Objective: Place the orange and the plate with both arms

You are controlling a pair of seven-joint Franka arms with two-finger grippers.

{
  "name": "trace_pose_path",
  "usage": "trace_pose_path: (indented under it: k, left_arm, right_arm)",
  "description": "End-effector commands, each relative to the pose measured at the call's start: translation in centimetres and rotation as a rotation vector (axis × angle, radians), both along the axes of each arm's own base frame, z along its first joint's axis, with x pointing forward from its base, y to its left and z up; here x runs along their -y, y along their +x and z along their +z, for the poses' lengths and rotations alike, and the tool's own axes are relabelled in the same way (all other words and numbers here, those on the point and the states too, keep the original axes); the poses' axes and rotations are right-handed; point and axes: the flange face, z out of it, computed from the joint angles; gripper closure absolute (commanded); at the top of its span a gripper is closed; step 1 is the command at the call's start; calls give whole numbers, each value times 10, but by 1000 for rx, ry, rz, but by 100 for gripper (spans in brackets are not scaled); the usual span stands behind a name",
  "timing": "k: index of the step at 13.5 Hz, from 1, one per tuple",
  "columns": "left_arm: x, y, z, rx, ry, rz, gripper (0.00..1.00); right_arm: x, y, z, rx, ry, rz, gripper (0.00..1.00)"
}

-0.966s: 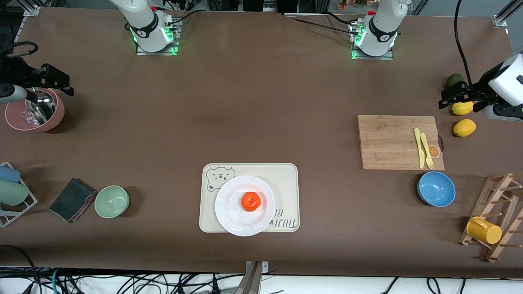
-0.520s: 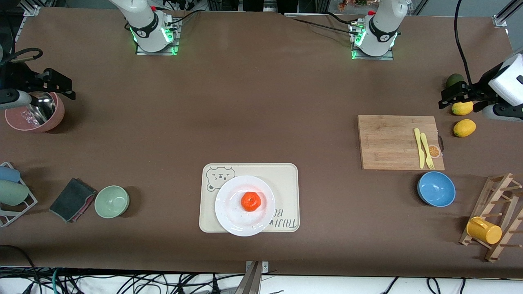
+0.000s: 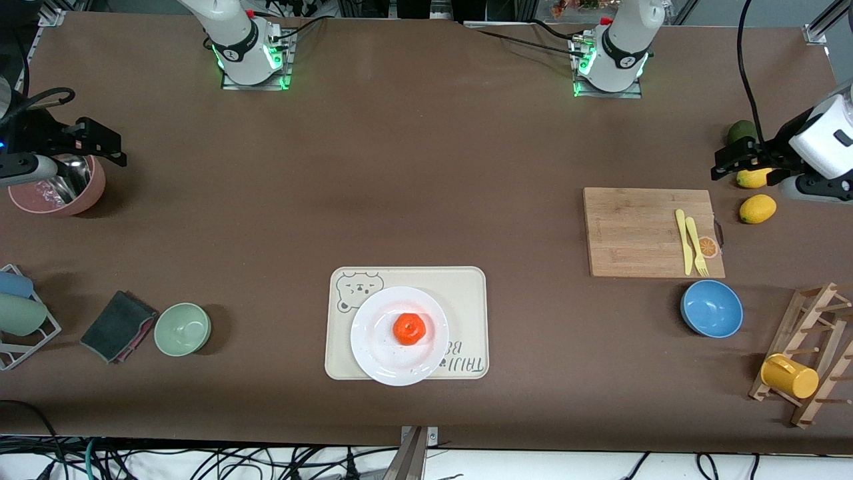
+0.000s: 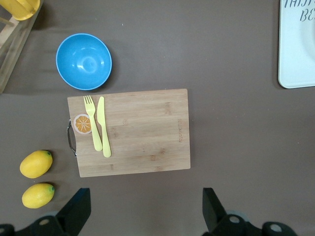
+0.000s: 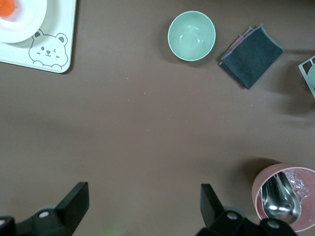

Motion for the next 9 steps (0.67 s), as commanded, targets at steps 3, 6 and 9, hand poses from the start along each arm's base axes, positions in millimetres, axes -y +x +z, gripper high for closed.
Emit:
trace_pose_path:
  k: [3, 6, 9]
  left_arm:
    - [-2, 4, 4, 0, 18, -8, 0]
    - [-3, 4, 4, 0, 19, -7, 0]
    - [-3, 4, 4, 0, 18, -5, 0]
  right_arm:
    - [14, -2, 11, -9, -16, -23, 0]
    - [5, 0, 7, -15, -20, -9, 0]
    - [6, 2, 1, -24, -8, -7, 0]
